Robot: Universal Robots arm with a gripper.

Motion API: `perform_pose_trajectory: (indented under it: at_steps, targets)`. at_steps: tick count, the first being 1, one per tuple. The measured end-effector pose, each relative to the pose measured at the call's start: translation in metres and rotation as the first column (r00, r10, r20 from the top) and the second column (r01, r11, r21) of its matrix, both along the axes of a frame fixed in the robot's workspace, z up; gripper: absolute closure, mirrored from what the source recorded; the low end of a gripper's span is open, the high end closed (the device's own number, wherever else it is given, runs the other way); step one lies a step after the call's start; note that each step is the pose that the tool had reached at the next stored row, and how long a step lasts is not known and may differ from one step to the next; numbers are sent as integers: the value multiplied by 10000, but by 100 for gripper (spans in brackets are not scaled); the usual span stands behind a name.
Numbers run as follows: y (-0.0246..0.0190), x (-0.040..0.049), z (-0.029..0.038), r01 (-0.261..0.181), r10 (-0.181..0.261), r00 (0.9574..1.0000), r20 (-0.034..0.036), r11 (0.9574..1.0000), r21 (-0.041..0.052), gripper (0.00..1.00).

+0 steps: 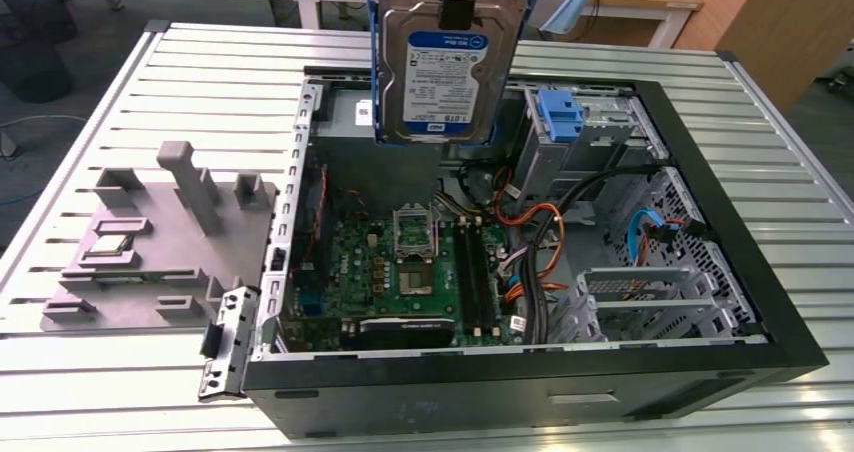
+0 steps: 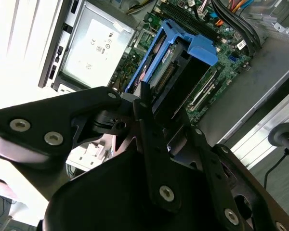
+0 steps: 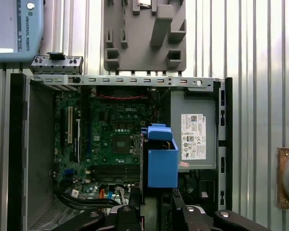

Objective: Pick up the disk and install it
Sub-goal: 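Pick up the disk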

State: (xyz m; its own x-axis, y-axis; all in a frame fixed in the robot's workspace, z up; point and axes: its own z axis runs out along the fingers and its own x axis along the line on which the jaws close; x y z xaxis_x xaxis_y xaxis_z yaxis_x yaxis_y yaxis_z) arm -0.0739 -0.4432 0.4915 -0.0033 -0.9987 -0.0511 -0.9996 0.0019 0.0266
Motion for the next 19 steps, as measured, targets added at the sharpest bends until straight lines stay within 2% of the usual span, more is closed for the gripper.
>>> perform_pose_trajectory:
  at_steps: [11, 19]
  targets:
    - [-39, 1, -1, 0, 0, 10000, 0, 10000, 0, 65]
    - [-39, 1, -1, 0, 0, 10000, 0, 10000, 0, 65]
